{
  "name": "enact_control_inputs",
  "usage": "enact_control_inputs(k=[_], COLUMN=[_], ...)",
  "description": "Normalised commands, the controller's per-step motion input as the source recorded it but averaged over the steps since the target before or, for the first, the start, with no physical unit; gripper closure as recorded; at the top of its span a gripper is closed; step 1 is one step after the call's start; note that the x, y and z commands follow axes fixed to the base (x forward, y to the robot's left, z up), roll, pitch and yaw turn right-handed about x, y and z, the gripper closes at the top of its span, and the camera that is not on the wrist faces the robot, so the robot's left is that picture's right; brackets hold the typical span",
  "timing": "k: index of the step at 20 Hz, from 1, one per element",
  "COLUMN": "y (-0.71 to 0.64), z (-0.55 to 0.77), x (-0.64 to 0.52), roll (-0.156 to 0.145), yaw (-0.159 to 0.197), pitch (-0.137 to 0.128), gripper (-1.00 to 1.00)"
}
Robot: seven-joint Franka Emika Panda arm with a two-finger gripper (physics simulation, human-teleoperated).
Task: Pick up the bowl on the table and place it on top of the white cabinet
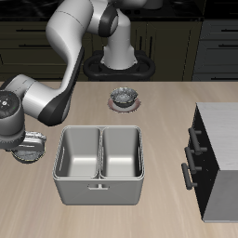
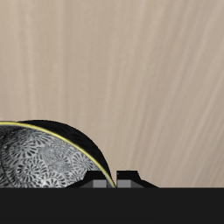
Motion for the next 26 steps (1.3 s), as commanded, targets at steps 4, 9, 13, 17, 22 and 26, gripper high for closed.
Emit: enact_control_inputs(k=[4,9,13,17,22,26], y=[0.07,0.05,0.04,0.02,-0.04,-0.1], z=[0.22,0.29,0.39,0.4,0.33,0.29], x=[-0.03,-0.03,-0.05,-0.08,-0.06,-0.09], roll=[0.013,0.016,0.01,0.007,-0.009,-0.022], yaw=[-0.013,0.0,0.001,0.001,-0.022,-0.02], pitch=[-0.032,-0.042,-0.05,-0.052,-0.043,-0.042], gripper=[1.0,1.0,1.0,1.0,1.0,1.0])
